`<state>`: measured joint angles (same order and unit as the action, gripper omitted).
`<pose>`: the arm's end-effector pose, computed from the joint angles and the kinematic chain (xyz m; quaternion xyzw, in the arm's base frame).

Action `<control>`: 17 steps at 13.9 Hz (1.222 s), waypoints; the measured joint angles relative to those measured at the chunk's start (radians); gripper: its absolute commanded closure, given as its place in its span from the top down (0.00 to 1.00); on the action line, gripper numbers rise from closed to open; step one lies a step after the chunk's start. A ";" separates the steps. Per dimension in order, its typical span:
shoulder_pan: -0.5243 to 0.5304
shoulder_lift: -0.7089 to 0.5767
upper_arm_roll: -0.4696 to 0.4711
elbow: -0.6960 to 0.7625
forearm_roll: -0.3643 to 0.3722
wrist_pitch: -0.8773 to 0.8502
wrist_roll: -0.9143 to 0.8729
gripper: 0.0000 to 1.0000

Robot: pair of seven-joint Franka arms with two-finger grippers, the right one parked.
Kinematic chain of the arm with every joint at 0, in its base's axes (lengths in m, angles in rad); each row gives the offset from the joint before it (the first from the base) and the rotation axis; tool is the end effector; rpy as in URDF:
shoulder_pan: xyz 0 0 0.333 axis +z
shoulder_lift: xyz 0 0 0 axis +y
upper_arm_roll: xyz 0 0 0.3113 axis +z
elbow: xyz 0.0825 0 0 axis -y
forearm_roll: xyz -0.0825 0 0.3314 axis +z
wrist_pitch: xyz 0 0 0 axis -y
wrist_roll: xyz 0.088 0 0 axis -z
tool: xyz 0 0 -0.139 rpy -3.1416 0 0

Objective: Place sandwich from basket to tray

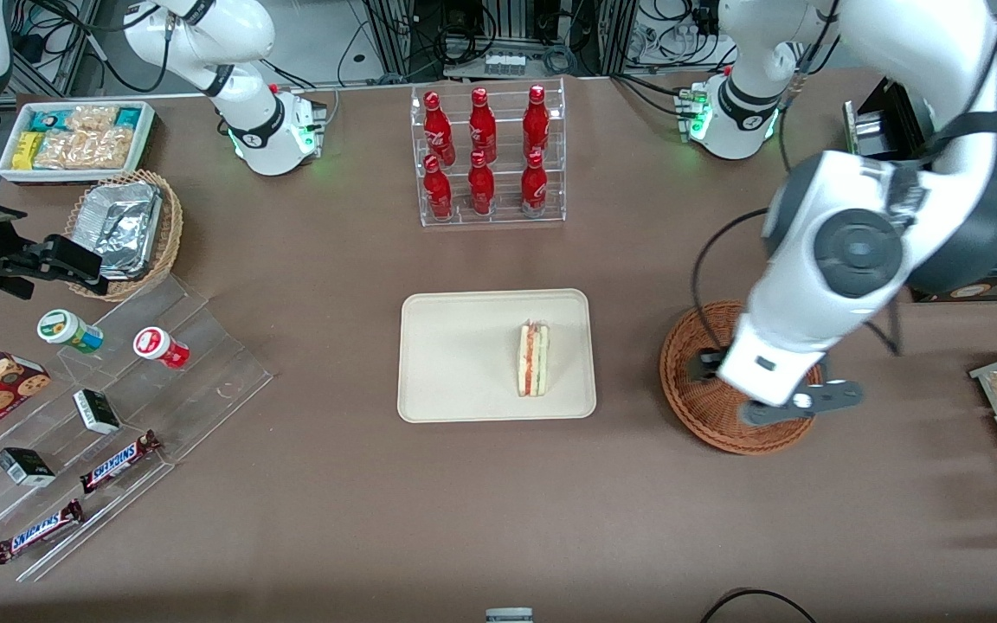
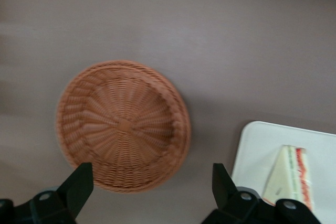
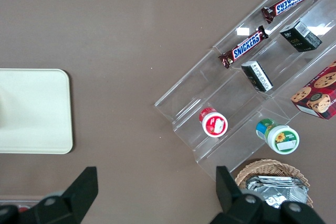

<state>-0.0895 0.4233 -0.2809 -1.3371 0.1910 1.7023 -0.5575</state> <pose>0.5987 -0.1745 0.4655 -0.9951 -0.0894 0.0023 0.0426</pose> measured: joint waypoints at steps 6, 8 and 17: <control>0.143 -0.090 0.000 0.001 -0.052 -0.178 0.259 1.00; 0.189 -0.125 0.000 0.001 -0.066 -0.243 0.333 1.00; 0.214 -0.301 0.008 -0.069 -0.088 -0.419 0.383 1.00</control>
<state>0.1242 0.1223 -0.2731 -1.4057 0.1031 1.2829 -0.1743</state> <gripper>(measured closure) 0.000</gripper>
